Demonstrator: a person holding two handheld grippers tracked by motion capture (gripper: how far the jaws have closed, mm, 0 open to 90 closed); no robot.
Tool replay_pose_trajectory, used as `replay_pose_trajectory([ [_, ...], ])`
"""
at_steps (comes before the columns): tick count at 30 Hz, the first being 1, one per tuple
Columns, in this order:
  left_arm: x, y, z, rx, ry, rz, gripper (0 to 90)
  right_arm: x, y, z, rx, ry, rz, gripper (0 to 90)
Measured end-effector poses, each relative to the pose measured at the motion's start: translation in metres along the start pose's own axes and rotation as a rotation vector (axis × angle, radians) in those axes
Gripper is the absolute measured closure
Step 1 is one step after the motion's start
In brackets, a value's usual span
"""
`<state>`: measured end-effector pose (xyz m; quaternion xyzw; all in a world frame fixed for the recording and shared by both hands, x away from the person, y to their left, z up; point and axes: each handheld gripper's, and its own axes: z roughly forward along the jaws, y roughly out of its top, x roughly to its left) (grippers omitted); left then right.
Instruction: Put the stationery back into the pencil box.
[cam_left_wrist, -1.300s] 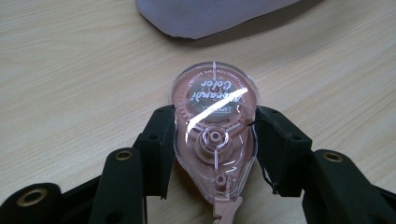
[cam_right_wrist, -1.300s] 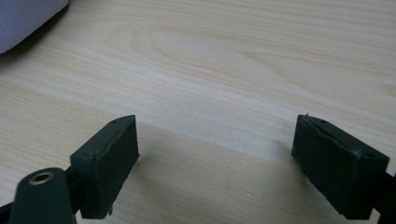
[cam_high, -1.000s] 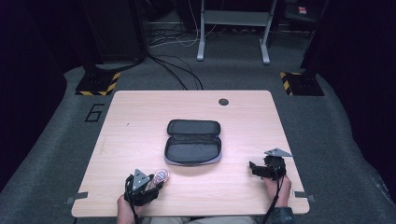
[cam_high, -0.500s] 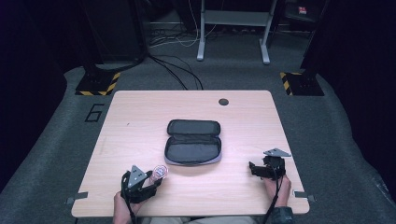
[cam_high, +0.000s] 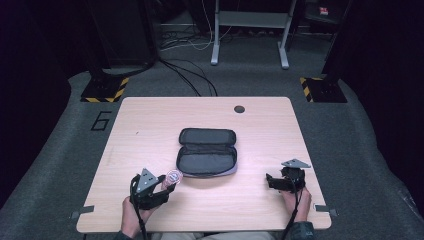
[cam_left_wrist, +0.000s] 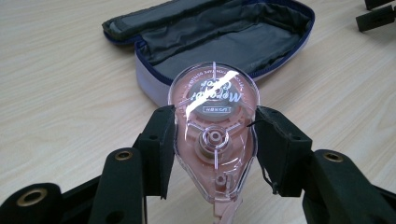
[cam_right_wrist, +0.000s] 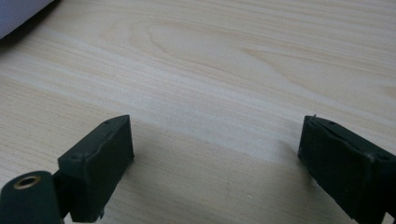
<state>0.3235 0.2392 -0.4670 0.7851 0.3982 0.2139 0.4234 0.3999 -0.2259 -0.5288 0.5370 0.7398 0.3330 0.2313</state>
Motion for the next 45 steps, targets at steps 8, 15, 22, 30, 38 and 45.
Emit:
replay_pose_trajectory([
  [8, 0.002, 0.015, 0.007, -0.009, -0.009, 0.020, 50.0, 0.000, 0.000, 0.000, 0.000, 0.002, -0.001, 9.7],
  [15, 0.005, 0.027, 0.014, -0.014, -0.015, 0.031, 50.0, 0.000, 0.000, 0.000, 0.001, 0.003, -0.001, 9.9],
  [22, 0.007, 0.037, 0.026, -0.011, -0.037, 0.037, 50.0, 0.000, 0.000, 0.000, 0.000, 0.003, 0.000, 10.0],
  [30, 0.007, 0.047, 0.040, -0.017, -0.050, 0.044, 50.0, 0.000, 0.000, 0.000, 0.000, 0.003, 0.000, 10.0],
  [38, 0.006, 0.059, 0.057, -0.020, -0.061, 0.049, 49.9, 0.000, 0.000, 0.000, 0.000, 0.003, 0.000, 10.0],
  [45, 0.007, 0.067, 0.074, -0.009, -0.071, 0.054, 49.9, 0.000, 0.000, 0.000, 0.000, 0.003, 0.000, 10.0],
])
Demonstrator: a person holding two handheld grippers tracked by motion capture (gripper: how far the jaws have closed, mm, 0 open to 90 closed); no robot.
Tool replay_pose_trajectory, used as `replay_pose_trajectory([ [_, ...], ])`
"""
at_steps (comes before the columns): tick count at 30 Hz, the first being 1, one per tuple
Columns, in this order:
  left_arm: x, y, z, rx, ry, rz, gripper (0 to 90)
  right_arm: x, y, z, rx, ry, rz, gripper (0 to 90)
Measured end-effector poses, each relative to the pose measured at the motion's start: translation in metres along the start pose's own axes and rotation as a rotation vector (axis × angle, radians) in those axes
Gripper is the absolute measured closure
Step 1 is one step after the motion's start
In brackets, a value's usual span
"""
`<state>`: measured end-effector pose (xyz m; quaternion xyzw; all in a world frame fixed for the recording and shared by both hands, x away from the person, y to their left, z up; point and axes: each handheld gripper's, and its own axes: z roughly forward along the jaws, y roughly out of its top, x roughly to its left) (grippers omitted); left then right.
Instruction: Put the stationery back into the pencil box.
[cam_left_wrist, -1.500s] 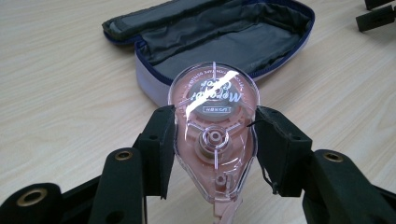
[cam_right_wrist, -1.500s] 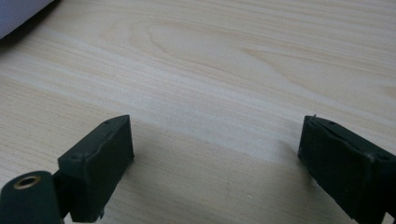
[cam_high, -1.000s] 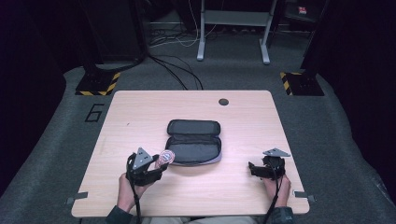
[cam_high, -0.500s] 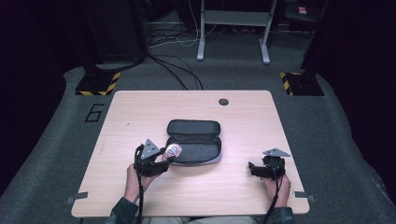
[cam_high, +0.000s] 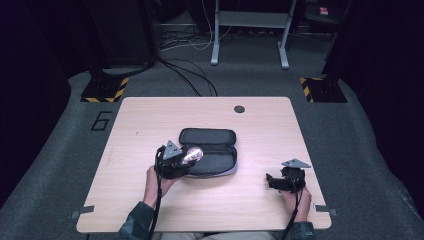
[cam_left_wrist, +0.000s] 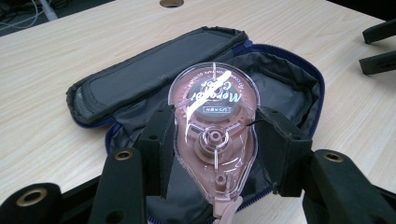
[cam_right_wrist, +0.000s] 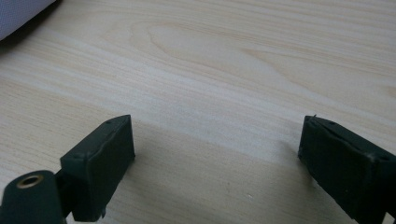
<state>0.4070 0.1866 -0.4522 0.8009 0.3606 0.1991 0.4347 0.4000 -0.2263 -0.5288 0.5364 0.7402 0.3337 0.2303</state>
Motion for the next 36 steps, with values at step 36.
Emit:
replay_pose_trajectory([
  [36, -0.006, 0.001, 0.071, 0.191, -0.026, -0.012, 49.8, 0.000, 0.000, 0.000, 0.000, 0.000, 0.000, 10.1],
])
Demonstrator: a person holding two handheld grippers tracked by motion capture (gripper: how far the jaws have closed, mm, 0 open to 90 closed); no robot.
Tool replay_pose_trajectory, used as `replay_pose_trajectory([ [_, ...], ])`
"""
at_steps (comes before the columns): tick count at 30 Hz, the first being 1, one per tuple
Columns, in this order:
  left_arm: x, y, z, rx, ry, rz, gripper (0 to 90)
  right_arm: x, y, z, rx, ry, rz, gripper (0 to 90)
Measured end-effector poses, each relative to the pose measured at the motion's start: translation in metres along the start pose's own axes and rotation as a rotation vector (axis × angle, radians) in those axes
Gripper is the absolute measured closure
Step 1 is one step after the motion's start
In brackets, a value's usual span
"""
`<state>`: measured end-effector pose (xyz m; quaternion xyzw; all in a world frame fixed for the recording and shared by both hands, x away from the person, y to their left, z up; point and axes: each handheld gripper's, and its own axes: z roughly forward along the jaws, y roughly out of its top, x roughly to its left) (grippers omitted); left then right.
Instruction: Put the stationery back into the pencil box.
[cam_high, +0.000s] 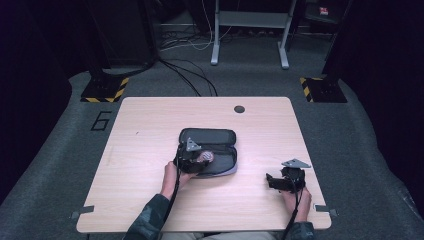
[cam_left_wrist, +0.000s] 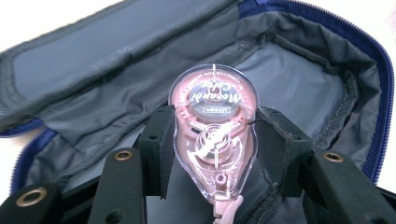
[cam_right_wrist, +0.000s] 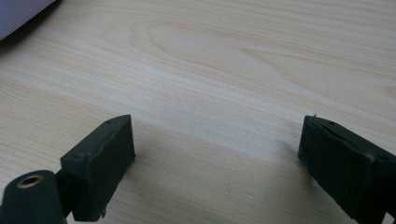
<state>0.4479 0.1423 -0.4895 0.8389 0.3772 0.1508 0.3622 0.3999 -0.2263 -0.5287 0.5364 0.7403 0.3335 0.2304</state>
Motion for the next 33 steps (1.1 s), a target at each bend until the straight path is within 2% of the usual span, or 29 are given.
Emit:
replay_pose_trajectory([
  [1, -0.001, 0.000, 0.002, -0.005, 0.004, -0.010, 49.8, 0.000, 0.000, 0.000, 0.000, 0.000, 0.000, 10.1],
  [5, -0.002, 0.000, 0.004, 0.025, 0.004, -0.003, 49.6, 0.000, 0.000, 0.000, 0.000, 0.000, 0.000, 10.1],
  [7, -0.003, -0.001, 0.006, 0.022, 0.006, -0.019, 49.5, 0.000, 0.000, 0.000, 0.000, 0.000, 0.000, 10.2],
  [10, -0.001, -0.001, 0.006, 0.034, 0.002, -0.008, 49.4, 0.000, 0.000, 0.000, -0.001, 0.000, -0.001, 10.1],
  [14, -0.001, -0.002, 0.006, 0.042, 0.000, -0.022, 48.4, 0.000, 0.000, 0.000, -0.002, 0.000, -0.004, 10.2],
  [17, -0.001, -0.001, 0.004, 0.036, 0.000, -0.033, 39.3, 0.000, 0.000, 0.000, 0.000, 0.000, 0.000, 10.2],
  [21, 0.000, -0.002, 0.000, 0.021, -0.001, -0.043, 34.2, -0.001, 0.000, 0.000, 0.003, 0.001, -0.010, 10.3],
  [24, -0.001, -0.002, -0.006, 0.008, -0.005, -0.053, 24.1, -0.001, 0.000, 0.000, 0.003, 0.001, -0.010, 10.3],
  [33, -0.002, -0.006, -0.035, -0.017, 0.001, -0.041, 9.6, 0.000, 0.000, 0.000, 0.000, 0.000, -0.004, 10.2],
])
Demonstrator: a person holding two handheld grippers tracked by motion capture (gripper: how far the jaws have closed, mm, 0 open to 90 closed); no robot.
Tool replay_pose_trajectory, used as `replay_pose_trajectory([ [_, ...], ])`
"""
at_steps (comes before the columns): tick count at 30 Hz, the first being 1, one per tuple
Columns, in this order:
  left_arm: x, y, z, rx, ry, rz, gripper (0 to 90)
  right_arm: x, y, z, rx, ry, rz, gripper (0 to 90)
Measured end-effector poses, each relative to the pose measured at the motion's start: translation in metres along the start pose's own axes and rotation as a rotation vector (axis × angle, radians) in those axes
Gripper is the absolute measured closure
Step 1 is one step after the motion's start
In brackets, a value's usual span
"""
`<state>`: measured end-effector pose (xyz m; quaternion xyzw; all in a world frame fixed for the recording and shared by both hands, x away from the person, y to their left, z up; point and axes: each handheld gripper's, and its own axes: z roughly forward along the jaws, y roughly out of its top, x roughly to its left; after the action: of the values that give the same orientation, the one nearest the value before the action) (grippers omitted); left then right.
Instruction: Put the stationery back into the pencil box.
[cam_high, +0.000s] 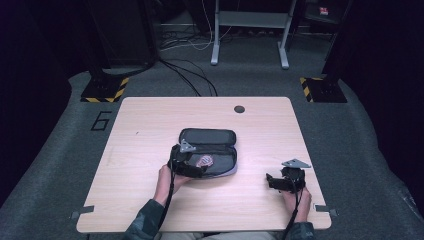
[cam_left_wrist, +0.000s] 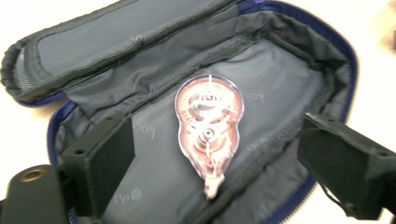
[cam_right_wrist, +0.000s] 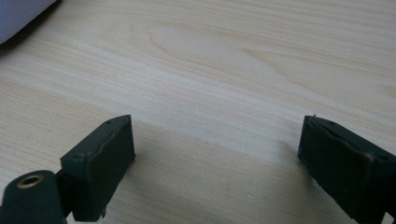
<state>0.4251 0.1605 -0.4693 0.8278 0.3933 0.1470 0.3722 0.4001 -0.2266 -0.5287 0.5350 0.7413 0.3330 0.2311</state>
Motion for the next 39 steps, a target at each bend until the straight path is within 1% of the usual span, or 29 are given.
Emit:
replay_pose_trajectory([
  [2, -0.001, -0.003, -0.011, -0.015, 0.008, 0.013, 8.9, 0.000, 0.000, 0.000, 0.001, 0.000, 0.000, 10.2],
  [3, -0.001, -0.004, -0.014, -0.015, 0.006, 0.020, 8.7, 0.000, 0.000, 0.000, 0.002, 0.000, 0.000, 10.2],
  [5, -0.002, -0.006, -0.020, -0.020, 0.018, 0.023, 8.1, 0.000, 0.000, 0.000, 0.001, 0.000, 0.000, 10.2],
  [6, -0.001, -0.008, -0.025, -0.029, 0.015, 0.021, 7.7, 0.000, 0.000, 0.000, 0.001, 0.000, 0.001, 10.2],
  [7, -0.001, -0.010, -0.030, -0.025, 0.015, 0.022, 7.4, 0.000, 0.000, 0.000, 0.002, 0.000, 0.000, 10.2],
  [11, 0.001, -0.019, -0.045, -0.037, 0.041, 0.027, 5.9, 0.000, 0.000, 0.000, 0.001, 0.000, 0.001, 10.2],
  [12, 0.001, -0.022, -0.048, -0.044, 0.045, 0.017, 5.6, 0.000, 0.000, 0.000, 0.001, 0.000, 0.001, 10.3],
  [13, 0.002, -0.025, -0.053, -0.038, 0.045, 0.023, 5.3, 0.000, 0.000, 0.000, 0.001, 0.000, 0.001, 10.3],
  [14, 0.002, -0.028, -0.055, -0.045, 0.059, 0.022, 5.1, 0.000, 0.000, 0.000, 0.001, 0.000, 0.001, 10.3],
  [15, 0.003, -0.031, -0.059, -0.040, 0.056, 0.019, 4.7, 0.000, 0.000, 0.000, 0.001, -0.001, 0.001, 10.3],
  [18, 0.005, -0.042, -0.066, -0.048, 0.074, 0.002, 3.5, 0.000, 0.000, 0.000, 0.001, -0.001, 0.001, 10.3],
  [20, 0.006, -0.050, -0.071, -0.041, 0.079, -0.003, 3.1, 0.000, 0.000, 0.000, 0.001, -0.001, 0.001, 10.3],
  [23, 0.007, -0.063, -0.075, -0.032, 0.094, -0.007, 2.1, 0.000, 0.000, 0.000, 0.001, -0.002, 0.000, 10.3],
  [26, 0.010, -0.078, -0.078, -0.018, 0.111, -0.025, 1.1, 0.000, 0.000, 0.000, 0.001, -0.003, 0.001, 10.3],
  [31, 0.017, -0.107, -0.073, 0.057, 0.120, -0.034, 0.1, 0.001, 0.000, 0.000, 0.001, -0.007, 0.001, 10.3],
  [32, 0.019, -0.112, -0.071, 0.057, 0.133, -0.048, 0.0, 0.001, 0.000, 0.000, 0.001, -0.007, 0.001, 10.3],
  [33, 0.020, -0.116, -0.069, 0.059, 0.133, -0.069, 0.0, 0.001, 0.000, 0.000, 0.002, -0.005, 0.000, 9.7],
  [35, 0.024, -0.123, -0.068, 0.062, 0.149, -0.073, 0.0, 0.000, 0.000, 0.000, 0.003, -0.002, -0.015, 8.5],
  [36, 0.025, -0.126, -0.067, 0.048, 0.161, -0.085, 0.0, 0.000, 0.000, 0.000, 0.005, 0.000, -0.016, 8.0],
  [37, 0.027, -0.127, -0.067, 0.054, 0.159, -0.085, 0.0, 0.000, 0.000, 0.001, 0.005, 0.000, -0.015, 7.6],
  [38, 0.027, -0.130, -0.064, 0.029, 0.175, -0.100, 0.0, 0.001, 0.000, 0.000, 0.008, 0.000, -0.011, 7.4],
  [39, 0.029, -0.132, -0.064, 0.033, 0.181, -0.099, 0.0, 0.001, 0.000, 0.000, 0.007, 0.001, -0.012, 7.3],
])
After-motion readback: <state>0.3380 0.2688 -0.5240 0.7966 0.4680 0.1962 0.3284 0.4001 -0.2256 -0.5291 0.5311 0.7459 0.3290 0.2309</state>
